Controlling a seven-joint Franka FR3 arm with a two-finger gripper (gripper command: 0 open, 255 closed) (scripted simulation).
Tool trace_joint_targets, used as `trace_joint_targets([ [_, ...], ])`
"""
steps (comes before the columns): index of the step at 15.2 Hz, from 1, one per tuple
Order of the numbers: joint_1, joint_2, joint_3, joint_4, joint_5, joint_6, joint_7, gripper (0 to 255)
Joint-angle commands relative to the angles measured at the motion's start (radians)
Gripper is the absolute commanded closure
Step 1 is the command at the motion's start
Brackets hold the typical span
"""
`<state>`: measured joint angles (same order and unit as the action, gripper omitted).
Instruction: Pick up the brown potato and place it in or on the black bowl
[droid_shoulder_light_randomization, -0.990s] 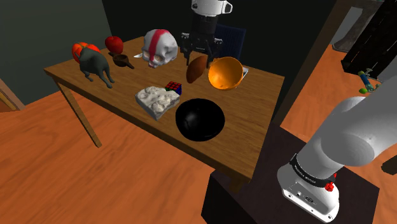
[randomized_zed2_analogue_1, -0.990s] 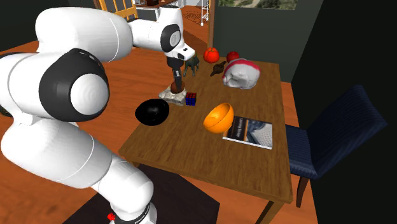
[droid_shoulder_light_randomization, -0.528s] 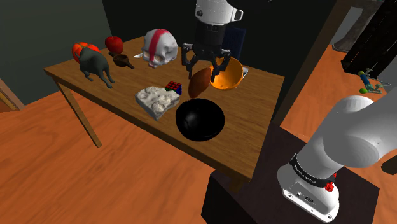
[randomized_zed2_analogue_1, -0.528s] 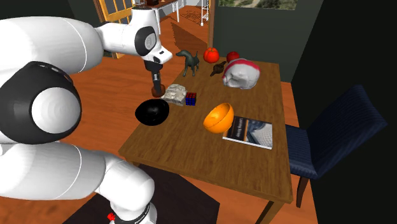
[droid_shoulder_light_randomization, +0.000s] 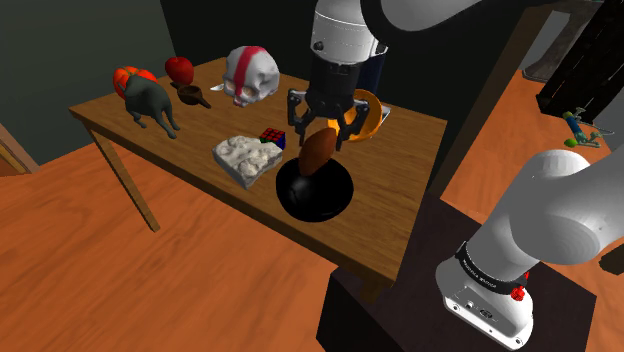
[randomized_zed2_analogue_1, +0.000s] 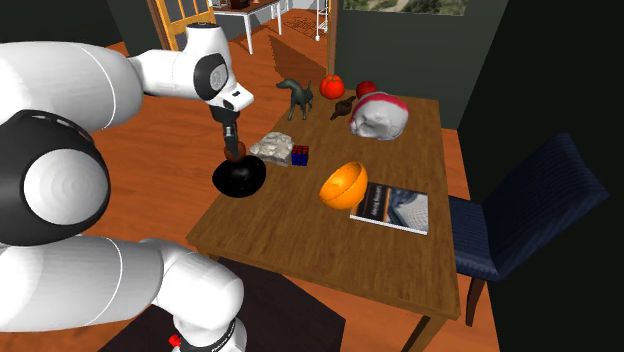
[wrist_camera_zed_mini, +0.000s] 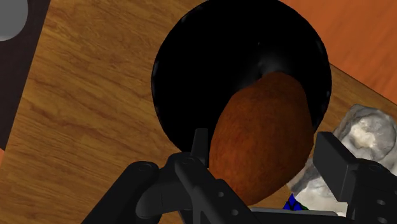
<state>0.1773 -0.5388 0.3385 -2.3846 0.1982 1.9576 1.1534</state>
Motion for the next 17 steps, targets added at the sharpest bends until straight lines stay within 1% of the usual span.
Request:
trace_joint_targets([
  [1, 0.001, 0.006, 0.005, -0.025, 0.003, 0.031, 0.000, 255],
  [9, 0.004, 0.034, 0.023, -0.113, 0.013, 0.147, -0.002, 255],
  [16, 0.004, 0.034, 0.023, -0.113, 0.013, 0.147, -0.002, 255],
  [17, 0.004, 0.034, 0.023, -0.113, 0.013, 0.147, -0.002, 0],
])
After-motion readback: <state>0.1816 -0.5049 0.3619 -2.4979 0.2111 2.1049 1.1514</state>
